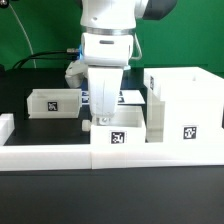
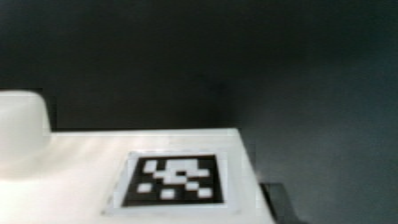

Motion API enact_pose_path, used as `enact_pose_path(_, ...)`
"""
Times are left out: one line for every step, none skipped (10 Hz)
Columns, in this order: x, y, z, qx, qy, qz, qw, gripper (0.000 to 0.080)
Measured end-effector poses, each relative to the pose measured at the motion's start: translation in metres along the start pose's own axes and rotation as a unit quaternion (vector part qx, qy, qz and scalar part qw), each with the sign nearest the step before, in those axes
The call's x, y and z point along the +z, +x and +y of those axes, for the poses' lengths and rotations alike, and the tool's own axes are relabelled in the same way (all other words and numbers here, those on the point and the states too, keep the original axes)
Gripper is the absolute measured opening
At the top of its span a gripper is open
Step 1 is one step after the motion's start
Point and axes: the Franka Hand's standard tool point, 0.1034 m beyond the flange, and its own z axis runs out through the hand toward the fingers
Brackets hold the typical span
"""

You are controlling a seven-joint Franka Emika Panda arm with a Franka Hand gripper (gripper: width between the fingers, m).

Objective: Assemble drawer

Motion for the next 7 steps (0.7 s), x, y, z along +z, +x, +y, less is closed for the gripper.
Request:
enact_pose_path(-0.0002,0.0031,0.0006,0.001,-0.001,0.001,1.0,0.0042)
enact_pose_path(0.0003,0.0041,-0.0001,0.004,-0.001,0.002,1.0,0.0042)
enact_pose_path(0.0005,0.0029,-0.0002,0.005,-0.001,0.002,1.0,0.0042)
enact_pose_path(0.0006,0.0027,0.0002,0.005,-0.004,0.002,1.0,0.0042)
enact_pose_path(0.0021,0.0031,0.0,0.005,-0.014,0.003,1.0,0.0042)
enact_pose_path(0.0031,0.0041,-0.0004,0.004,-0.02,0.004,1.0,0.0042)
enact_pose_path(0.006,0.0065,-0.0034,-0.001,-0.029,0.005,1.0,0.0042)
